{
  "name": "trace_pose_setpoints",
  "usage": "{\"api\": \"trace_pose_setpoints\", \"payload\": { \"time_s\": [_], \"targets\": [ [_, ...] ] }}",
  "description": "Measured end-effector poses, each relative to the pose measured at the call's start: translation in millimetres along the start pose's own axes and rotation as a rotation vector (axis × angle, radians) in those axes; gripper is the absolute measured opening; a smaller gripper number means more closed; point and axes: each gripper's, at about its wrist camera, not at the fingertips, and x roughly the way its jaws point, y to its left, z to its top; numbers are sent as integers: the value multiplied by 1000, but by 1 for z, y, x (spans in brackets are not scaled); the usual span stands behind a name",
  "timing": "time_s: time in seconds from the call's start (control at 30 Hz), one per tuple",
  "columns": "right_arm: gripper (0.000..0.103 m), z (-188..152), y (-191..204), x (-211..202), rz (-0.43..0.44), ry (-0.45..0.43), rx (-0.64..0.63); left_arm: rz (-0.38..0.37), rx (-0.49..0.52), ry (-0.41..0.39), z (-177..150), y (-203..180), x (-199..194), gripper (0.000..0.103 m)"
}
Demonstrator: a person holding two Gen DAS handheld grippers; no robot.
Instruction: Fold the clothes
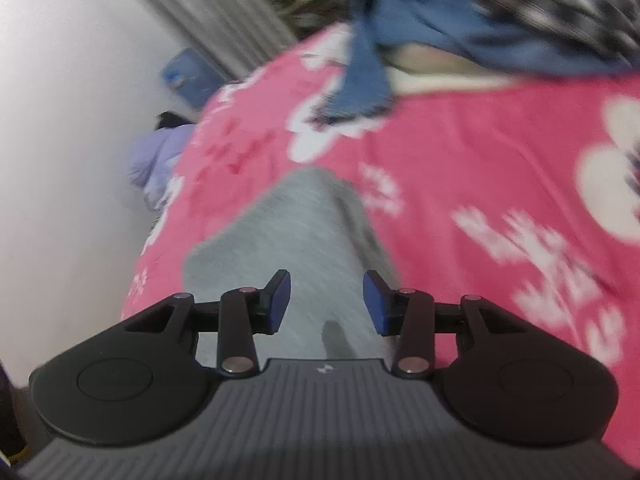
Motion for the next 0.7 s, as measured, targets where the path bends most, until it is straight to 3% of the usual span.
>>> {"api": "trace_pose_setpoints", "payload": {
  "time_s": [0.07,0.13,0.2,0.23,0.33,0.43,0.57,0.63,0.7],
  "targets": [
    [37,-2,16,15,-20,8,-129,28,-43,-3,7,-5,12,44],
    [19,-10,26,32,-72,39,-285,29,-76,-4,9,-4,18,44],
    [18,-18,35,49,-124,72,-435,31,-110,-4,11,-2,24,42],
    [17,-23,24,60,-147,117,-446,31,-126,-5,12,-2,27,42],
    [15,-12,14,57,-175,135,-412,33,-176,-6,15,0,35,42],
    [15,12,32,47,-108,62,-430,34,-250,-8,22,8,42,43],
    [15,34,52,80,-81,3,-513,81,-387,4,41,33,71,43],
    [15,35,47,113,-129,33,-561,119,-412,-8,38,40,89,43],
    [15,37,29,141,-170,111,-530,102,-414,-37,26,39,100,43]
  ]
}}
